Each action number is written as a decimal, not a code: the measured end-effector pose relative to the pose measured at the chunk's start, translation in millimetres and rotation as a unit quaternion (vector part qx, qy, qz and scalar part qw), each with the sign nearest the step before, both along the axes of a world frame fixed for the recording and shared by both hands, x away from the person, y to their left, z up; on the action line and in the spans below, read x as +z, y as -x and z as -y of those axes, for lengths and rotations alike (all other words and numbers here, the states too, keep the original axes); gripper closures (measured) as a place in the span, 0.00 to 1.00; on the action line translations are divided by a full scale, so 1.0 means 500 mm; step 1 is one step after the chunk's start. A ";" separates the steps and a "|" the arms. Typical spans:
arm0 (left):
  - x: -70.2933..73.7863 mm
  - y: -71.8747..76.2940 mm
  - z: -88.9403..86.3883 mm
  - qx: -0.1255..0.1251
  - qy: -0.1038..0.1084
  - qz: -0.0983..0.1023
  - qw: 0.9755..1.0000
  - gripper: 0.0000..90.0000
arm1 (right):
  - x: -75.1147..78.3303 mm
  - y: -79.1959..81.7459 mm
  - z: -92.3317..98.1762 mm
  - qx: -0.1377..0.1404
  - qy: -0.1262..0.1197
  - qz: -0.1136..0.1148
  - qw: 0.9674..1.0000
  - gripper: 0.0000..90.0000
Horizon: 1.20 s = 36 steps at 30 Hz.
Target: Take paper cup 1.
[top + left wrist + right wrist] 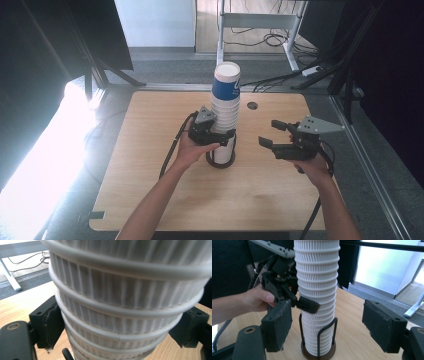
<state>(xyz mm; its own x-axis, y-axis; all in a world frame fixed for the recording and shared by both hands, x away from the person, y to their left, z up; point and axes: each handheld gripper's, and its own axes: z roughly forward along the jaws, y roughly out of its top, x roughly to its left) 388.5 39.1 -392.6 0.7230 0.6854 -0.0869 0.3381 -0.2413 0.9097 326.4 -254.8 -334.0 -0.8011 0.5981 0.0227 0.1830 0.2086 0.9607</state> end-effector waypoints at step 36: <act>0.000 0.002 0.002 0.001 -0.001 0.002 1.000 0.14 | 0.151 -0.122 -0.066 0.051 -0.030 -0.006 0.998 0.25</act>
